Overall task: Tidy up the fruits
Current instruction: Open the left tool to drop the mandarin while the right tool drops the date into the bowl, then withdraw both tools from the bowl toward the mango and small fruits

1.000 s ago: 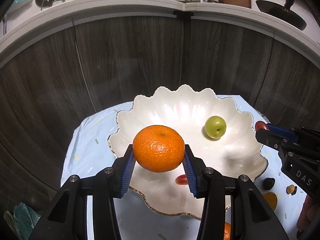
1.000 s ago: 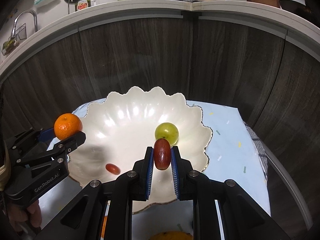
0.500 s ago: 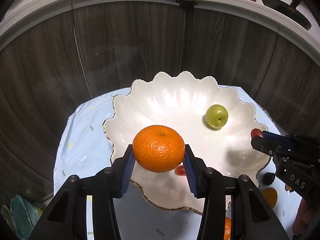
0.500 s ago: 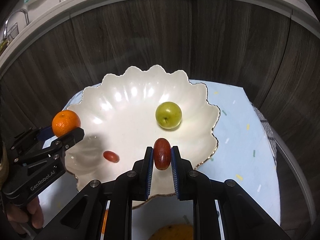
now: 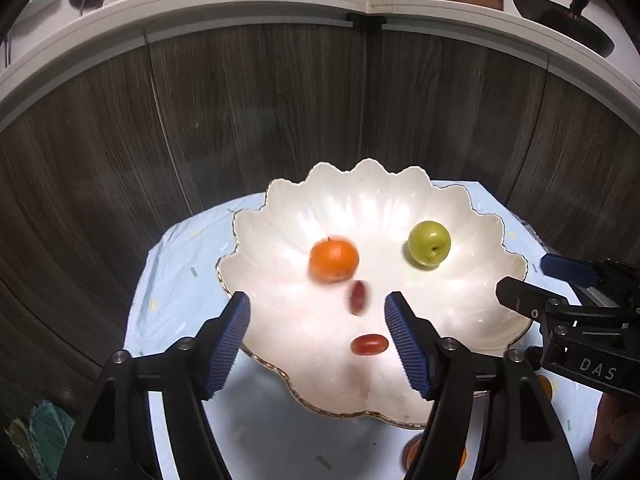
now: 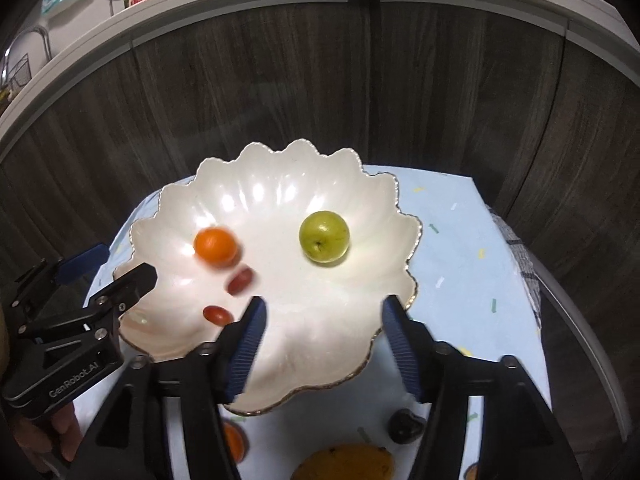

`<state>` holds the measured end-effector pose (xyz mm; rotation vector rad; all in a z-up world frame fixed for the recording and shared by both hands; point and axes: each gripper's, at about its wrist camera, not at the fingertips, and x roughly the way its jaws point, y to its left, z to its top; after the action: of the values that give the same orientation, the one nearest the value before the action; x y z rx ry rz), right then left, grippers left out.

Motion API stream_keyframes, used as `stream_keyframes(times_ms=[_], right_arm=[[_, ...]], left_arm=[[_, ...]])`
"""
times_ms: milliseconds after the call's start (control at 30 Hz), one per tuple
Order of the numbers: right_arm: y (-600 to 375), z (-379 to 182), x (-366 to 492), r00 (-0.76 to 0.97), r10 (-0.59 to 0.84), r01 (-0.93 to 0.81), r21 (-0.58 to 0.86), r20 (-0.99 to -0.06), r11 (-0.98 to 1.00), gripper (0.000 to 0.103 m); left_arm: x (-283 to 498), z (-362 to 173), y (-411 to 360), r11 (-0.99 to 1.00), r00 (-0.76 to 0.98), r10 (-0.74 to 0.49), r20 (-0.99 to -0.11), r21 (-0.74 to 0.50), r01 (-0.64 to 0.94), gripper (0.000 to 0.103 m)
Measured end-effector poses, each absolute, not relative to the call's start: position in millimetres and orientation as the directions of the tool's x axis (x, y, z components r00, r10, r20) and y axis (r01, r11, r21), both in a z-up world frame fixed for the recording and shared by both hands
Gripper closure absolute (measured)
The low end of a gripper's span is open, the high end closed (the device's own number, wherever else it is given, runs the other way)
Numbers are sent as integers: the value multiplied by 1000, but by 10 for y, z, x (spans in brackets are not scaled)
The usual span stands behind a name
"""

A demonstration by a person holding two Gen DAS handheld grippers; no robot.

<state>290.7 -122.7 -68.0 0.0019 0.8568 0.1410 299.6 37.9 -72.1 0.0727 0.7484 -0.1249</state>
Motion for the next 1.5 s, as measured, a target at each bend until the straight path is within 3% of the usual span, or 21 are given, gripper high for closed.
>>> stream_keyframes(times_ms=[167,300,533,1500], right_arm=[[-1263,-622,2857,659,121,-115,60,-742,992,26],[-1295,-585,2810,666,116,-107,60,-737,992,25],[-1370,-501,2697,682,113,-97,63,-722,993,25],[-1945,-189,2127,745,53,-20,57,-665,998,25]], left_arm=[[2934,-667,353,990,739,-77,-669,36,136,26],[2880,-616,337,991,754,-66,-654,45,126,17],[2775,-504,266,989,771,-69,-634,61,138,13],[2253,-205,-315,968,788,-171,-591,50,248,9]])
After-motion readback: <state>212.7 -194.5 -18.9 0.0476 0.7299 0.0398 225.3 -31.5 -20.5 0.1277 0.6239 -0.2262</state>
